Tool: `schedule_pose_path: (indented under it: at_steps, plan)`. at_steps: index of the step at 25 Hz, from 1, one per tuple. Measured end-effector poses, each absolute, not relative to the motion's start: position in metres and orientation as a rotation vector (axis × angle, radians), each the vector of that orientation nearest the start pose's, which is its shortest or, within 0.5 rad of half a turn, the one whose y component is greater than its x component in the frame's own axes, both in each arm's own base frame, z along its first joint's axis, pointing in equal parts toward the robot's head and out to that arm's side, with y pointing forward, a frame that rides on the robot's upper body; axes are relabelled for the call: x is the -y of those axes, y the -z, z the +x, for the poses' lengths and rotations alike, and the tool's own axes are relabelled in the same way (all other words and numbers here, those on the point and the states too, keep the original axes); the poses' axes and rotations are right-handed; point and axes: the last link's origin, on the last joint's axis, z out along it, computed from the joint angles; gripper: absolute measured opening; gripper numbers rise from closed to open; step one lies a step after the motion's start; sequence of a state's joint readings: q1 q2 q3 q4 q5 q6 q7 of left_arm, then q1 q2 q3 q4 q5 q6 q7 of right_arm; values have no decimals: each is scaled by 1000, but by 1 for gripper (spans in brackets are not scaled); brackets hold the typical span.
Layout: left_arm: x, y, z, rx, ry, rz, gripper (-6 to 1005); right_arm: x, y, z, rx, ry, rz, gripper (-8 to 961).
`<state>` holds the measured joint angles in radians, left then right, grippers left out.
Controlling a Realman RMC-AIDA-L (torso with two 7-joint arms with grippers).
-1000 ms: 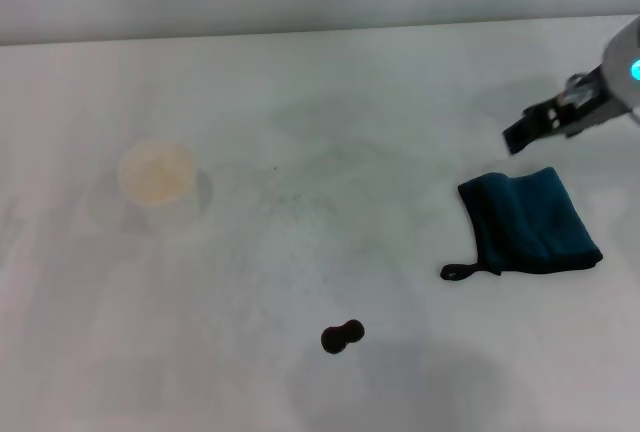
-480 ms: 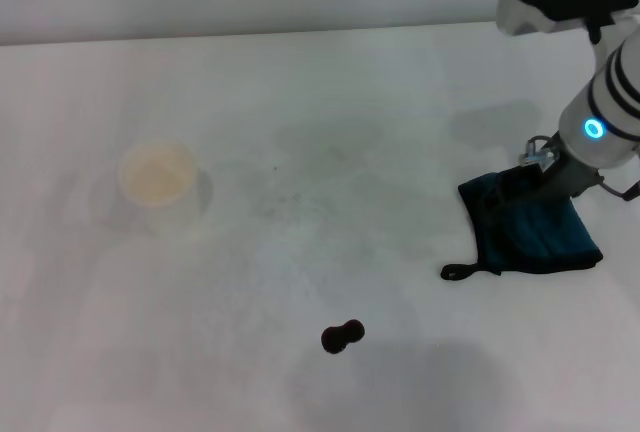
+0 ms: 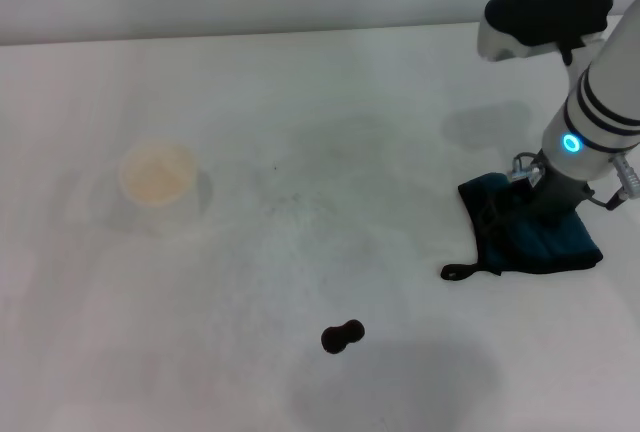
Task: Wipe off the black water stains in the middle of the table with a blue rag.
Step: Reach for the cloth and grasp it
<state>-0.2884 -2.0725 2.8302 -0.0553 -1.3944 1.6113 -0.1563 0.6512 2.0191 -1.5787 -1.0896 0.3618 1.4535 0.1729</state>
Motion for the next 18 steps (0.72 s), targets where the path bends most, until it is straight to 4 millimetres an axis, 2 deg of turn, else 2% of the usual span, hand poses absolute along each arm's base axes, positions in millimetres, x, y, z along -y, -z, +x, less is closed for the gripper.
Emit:
schedule_pose_path:
  at_steps: [8, 18]
  plan:
    - [-251, -44, -362, 263, 699, -1454, 876, -359, 18, 242, -1550, 689, -1889, 630]
    - [-248, -41, -363, 276, 701, -1456, 876, -359, 25, 237, -1486, 750, -1918, 503]
